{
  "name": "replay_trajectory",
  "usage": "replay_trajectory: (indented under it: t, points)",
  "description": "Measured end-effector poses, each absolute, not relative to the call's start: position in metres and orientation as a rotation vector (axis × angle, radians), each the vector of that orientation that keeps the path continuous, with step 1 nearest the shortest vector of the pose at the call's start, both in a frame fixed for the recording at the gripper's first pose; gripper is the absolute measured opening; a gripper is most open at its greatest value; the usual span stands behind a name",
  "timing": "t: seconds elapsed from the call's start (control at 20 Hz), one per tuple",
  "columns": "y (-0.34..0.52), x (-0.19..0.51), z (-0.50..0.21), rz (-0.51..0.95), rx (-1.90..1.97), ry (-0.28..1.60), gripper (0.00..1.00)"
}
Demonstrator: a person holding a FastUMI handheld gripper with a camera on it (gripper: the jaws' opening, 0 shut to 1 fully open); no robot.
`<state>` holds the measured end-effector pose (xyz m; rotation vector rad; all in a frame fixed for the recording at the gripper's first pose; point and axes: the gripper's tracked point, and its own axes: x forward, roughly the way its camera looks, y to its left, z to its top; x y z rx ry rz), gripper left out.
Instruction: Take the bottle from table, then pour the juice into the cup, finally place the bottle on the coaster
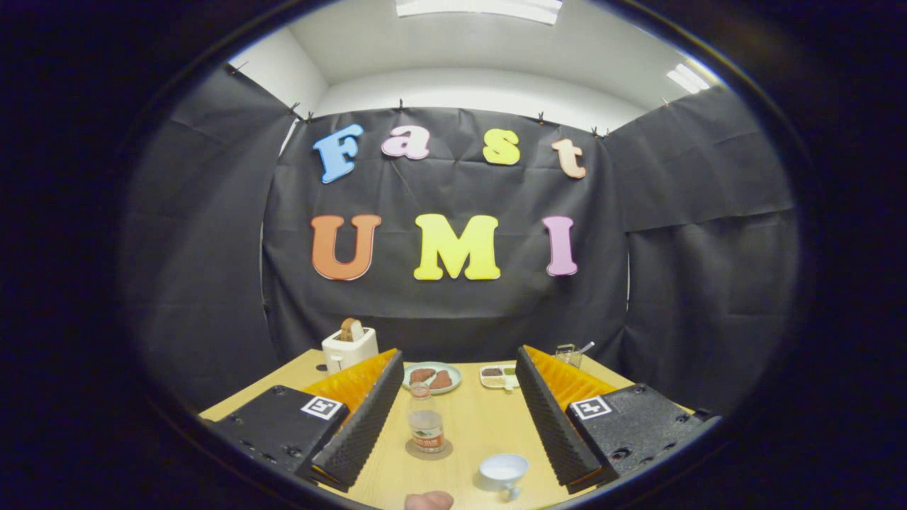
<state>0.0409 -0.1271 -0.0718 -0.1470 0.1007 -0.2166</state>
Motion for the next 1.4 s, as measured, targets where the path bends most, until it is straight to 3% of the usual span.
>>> replay_trajectory:
  t: [0.2, 0.7, 1.4]
  points:
    - [-0.104, 0.006, -0.041, -0.180, -0.146, 0.063, 1.00]
    - [-0.050, -0.076, -0.046, -0.085, -0.132, 0.034, 1.00]
    - [-0.053, -0.080, -0.032, -0.072, -0.089, -0.011, 1.00]
